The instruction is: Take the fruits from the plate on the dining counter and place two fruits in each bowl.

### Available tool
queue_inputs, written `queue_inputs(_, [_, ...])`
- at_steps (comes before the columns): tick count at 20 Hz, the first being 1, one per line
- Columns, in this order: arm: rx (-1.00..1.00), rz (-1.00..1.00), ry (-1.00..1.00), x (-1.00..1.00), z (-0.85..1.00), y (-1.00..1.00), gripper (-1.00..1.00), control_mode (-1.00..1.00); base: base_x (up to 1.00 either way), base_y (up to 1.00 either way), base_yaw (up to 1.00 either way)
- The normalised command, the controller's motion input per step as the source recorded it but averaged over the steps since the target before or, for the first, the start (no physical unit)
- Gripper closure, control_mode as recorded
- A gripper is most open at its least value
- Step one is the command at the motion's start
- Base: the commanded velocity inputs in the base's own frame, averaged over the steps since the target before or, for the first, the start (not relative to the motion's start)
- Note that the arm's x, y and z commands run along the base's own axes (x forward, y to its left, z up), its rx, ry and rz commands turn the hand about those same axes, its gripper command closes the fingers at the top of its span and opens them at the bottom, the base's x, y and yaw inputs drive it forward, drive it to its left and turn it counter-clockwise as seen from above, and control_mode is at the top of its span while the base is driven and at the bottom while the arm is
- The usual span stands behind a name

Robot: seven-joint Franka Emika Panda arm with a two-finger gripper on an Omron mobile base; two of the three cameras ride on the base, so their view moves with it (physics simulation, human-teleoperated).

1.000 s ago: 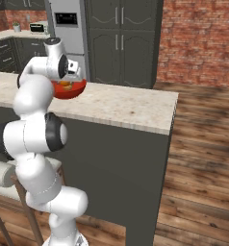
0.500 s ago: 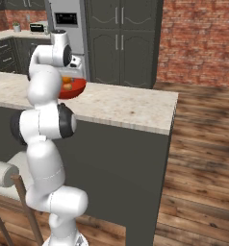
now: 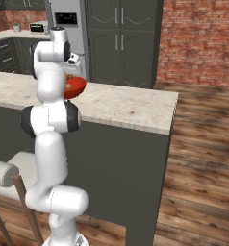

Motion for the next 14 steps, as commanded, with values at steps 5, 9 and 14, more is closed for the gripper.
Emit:
queue_inputs(5, [0.0,0.0,0.0,0.23,-0.09,0.0,1.0,-1.0,0.0,0.0,0.0])
queue_inputs(9, [0.0,0.0,0.0,0.0,-0.02,0.0,1.0,-1.0,0.0,0.0,0.0])
queue_inputs(14, [0.0,0.0,0.0,0.0,0.0,0.0,1.0,-1.0,0.0,0.0,0.0])
